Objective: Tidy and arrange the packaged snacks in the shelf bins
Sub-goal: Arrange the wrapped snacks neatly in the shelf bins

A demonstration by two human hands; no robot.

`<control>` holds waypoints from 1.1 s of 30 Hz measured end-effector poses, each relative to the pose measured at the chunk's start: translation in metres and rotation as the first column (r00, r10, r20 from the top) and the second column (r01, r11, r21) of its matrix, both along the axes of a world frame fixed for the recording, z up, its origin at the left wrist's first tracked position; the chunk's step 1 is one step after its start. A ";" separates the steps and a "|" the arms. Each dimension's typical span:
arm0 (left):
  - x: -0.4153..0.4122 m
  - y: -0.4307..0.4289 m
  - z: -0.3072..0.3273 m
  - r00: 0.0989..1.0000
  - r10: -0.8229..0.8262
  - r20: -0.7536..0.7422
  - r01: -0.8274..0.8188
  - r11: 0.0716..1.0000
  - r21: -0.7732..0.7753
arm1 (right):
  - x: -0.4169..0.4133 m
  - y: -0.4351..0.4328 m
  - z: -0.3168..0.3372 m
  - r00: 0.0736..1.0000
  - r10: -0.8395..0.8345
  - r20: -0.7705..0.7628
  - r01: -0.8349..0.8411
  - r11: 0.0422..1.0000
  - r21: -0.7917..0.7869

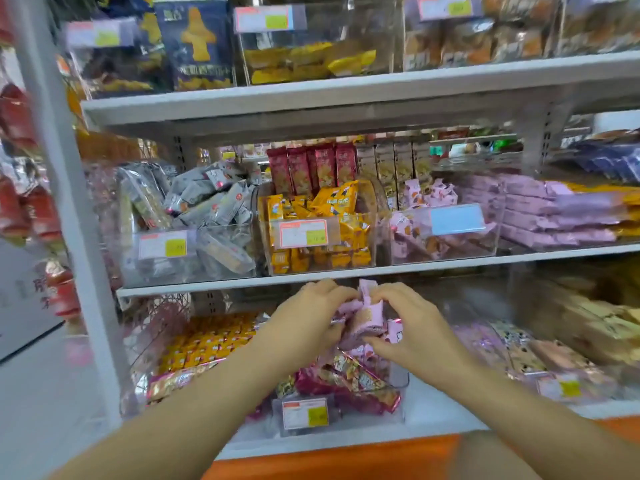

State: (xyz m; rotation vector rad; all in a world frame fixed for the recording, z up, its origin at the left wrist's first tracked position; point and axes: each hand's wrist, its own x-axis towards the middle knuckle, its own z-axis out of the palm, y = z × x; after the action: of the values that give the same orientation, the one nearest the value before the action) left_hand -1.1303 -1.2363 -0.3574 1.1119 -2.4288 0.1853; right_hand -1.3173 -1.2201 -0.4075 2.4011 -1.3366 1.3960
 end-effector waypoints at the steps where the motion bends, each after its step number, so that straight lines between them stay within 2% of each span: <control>1: 0.001 -0.005 -0.010 0.999 0.035 0.021 -0.034 0.999 -0.034 | 0.002 -0.006 -0.012 0.999 -0.005 0.037 0.005 1.000 0.001; 2: 0.002 -0.012 -0.020 0.998 0.047 0.041 -0.043 0.996 -0.079 | 0.004 -0.012 -0.023 0.997 -0.014 0.071 0.013 1.000 0.002; 6: 0.011 -0.040 -0.056 0.997 -0.073 0.037 0.079 0.974 -0.211 | 0.009 -0.036 -0.061 0.988 -0.035 0.151 0.035 0.999 0.002; 14: 0.022 -0.068 -0.082 0.986 -0.135 0.098 0.157 0.948 -0.276 | 0.005 -0.069 -0.085 0.980 -0.047 0.193 0.070 0.991 -0.114; 17: 0.021 -0.081 -0.083 0.989 -0.097 0.107 0.124 0.951 -0.284 | 0.006 -0.085 -0.088 0.979 -0.061 0.197 0.085 0.990 -0.112; 20: 0.020 -0.094 -0.089 0.988 -0.003 0.153 0.042 0.967 -0.252 | 0.009 -0.099 -0.094 0.979 -0.029 0.203 0.033 0.999 -0.015; 24: 0.021 -0.104 -0.099 0.962 0.080 0.262 -0.020 0.975 -0.221 | 0.014 -0.104 -0.100 0.939 -0.068 0.338 0.006 0.983 0.182; 28: 0.017 -0.111 -0.104 0.941 0.156 0.300 -0.071 0.959 -0.275 | 0.013 -0.107 -0.093 0.911 -0.100 0.401 -0.014 0.962 0.273; 30: 0.011 -0.111 -0.098 0.902 0.244 0.357 -0.133 0.942 -0.308 | 0.013 -0.106 -0.086 0.888 -0.117 0.444 -0.036 0.947 0.320; 33: 0.010 -0.116 -0.097 0.820 0.344 0.457 -0.256 0.935 -0.245 | 0.014 -0.099 -0.079 0.874 -0.144 0.464 -0.033 0.936 0.351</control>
State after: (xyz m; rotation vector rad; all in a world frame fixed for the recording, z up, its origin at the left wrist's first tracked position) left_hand -1.1208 -1.3520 -0.4541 1.5102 -2.5713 0.8693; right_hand -1.3037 -1.3186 -0.4868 2.2529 -1.8975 1.9874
